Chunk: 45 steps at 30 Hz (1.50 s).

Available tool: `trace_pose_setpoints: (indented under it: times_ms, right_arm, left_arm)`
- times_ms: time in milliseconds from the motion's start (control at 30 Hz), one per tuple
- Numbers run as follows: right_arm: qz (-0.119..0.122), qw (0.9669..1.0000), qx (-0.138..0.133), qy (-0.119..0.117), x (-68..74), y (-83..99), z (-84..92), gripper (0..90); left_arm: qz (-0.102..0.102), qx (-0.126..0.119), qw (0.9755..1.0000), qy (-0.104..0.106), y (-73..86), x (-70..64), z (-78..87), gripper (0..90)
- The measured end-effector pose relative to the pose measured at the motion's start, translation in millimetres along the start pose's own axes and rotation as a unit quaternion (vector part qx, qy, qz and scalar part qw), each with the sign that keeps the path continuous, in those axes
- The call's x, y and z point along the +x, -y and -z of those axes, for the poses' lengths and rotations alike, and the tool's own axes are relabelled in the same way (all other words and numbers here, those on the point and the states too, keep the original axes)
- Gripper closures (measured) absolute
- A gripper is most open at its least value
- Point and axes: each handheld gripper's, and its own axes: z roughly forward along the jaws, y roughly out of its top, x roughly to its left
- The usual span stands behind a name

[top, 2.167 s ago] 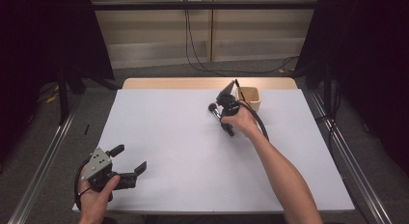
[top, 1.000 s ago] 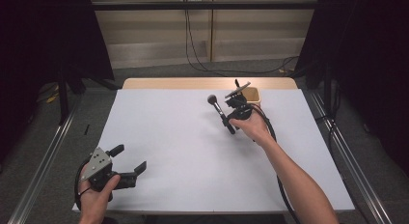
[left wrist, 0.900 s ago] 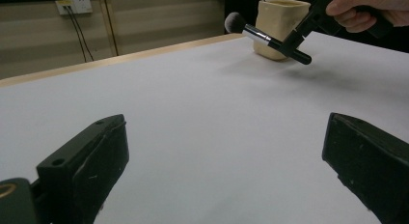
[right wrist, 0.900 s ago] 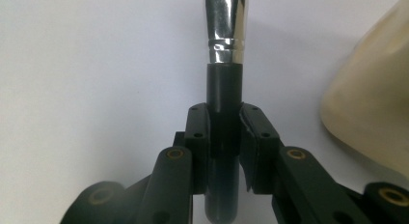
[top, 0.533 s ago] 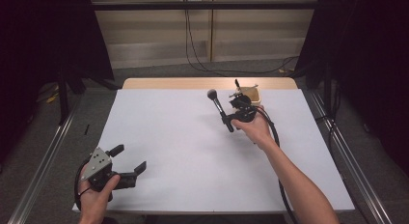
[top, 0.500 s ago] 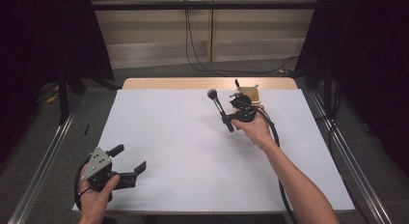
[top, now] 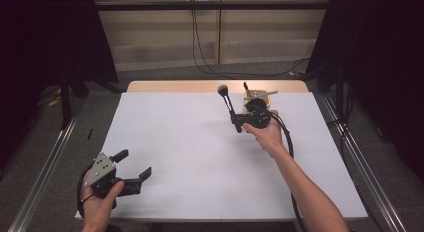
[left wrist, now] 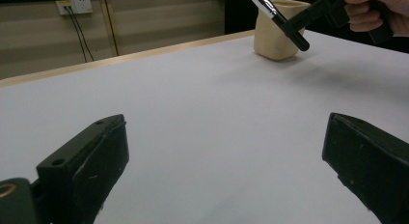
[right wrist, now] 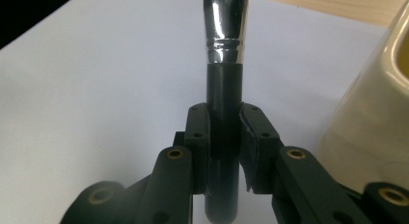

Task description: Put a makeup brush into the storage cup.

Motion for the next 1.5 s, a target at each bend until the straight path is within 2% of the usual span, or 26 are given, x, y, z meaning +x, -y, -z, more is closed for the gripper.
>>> trace_pose_setpoints:
  times_ms: [167, 333, 500, 667, 900, 1133, 1367, 1500]
  right_arm:
    - [-0.002, 0.9996, -0.029, -0.007, -1.1, 2.2, 4.4, 75.0]
    - [0.006, 0.9984, -0.056, -0.01, -2.2, 5.2, 6.9, 75.0]
    - [0.015, 0.9953, -0.095, -0.015, -2.9, 5.5, 11.3, 75.0]
    - [0.02, 0.992, -0.123, -0.021, -4.9, 4.0, 16.5, 75.0]
    - [0.034, 0.9867, -0.158, -0.017, -6.7, 3.2, 22.0, 75.0]
    - [0.039, 0.982, -0.183, -0.024, -8.0, 0.4, 27.9, 75.0]
    - [0.035, 0.9794, -0.198, -0.019, -10.3, -3.2, 33.5, 75.0]
    - [0.037, 0.9783, -0.203, -0.019, -11.5, -5.8, 35.7, 75.0]
  left_arm:
    - [-0.003, 0.001, 1.0, 0.0, -0.2, 0.0, 0.0, 2.5]
    - [-0.001, 0.0, 1.0, -0.002, -0.1, 0.0, 0.1, 2.5]
    - [-0.001, 0.0, 1.0, -0.002, -0.2, -0.1, 0.5, 2.5]
    - [-0.001, 0.0, 1.0, -0.001, -0.3, -0.3, 0.3, 2.5]
    - [-0.002, 0.0, 1.0, 0.0, -0.2, -0.2, -0.2, 2.5]
    - [0.004, -0.002, 1.0, 0.001, -0.2, -0.8, 0.0, 2.5]
    - [0.008, -0.005, 1.0, -0.003, 0.3, -0.2, -0.4, 2.5]
    - [0.02, -0.017, 0.9996, -0.006, 0.5, -0.5, -0.4, 2.5]
